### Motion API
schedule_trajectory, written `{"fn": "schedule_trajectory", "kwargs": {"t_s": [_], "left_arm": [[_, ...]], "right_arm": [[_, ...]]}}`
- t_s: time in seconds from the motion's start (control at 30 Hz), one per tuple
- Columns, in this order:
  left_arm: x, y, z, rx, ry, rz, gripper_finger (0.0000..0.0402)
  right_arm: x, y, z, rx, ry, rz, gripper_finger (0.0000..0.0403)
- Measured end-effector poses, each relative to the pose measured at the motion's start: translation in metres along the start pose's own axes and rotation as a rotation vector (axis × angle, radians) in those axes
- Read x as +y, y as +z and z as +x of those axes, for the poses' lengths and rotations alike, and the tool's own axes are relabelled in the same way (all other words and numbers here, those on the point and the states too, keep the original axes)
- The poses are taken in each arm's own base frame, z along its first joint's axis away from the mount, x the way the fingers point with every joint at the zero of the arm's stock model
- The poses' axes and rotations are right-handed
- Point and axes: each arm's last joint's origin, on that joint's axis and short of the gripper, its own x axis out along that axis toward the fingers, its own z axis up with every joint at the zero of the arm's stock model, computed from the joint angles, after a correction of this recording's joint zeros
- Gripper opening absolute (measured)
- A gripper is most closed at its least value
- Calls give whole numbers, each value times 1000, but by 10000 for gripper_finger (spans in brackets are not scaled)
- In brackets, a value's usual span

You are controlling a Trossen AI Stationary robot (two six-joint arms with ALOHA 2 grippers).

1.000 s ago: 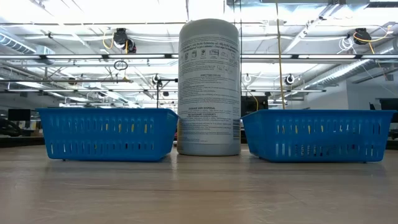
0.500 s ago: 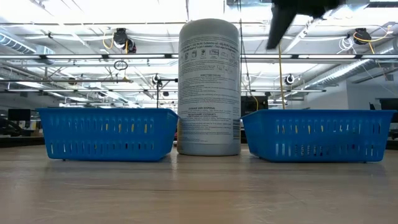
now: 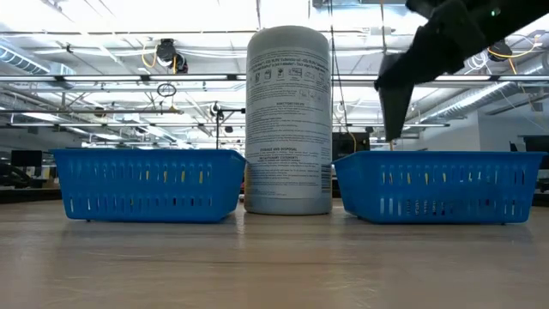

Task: Pick & Place Travel size toiletries
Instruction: Put the deodorant into the right yellow bin

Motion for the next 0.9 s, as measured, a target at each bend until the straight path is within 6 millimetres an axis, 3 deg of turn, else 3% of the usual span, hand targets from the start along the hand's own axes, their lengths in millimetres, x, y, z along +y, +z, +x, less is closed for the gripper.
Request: {"fn": "schedule_trajectory", "kwargs": {"t_s": [0.4, 0.9], "left_arm": [[0, -1, 0, 10, -2, 6, 230], [0, -2, 0, 22, -4, 15, 230]], "right_arm": [[10, -18, 24, 128, 44, -36, 192], [7, -13, 30, 111, 97, 26, 192]]}}
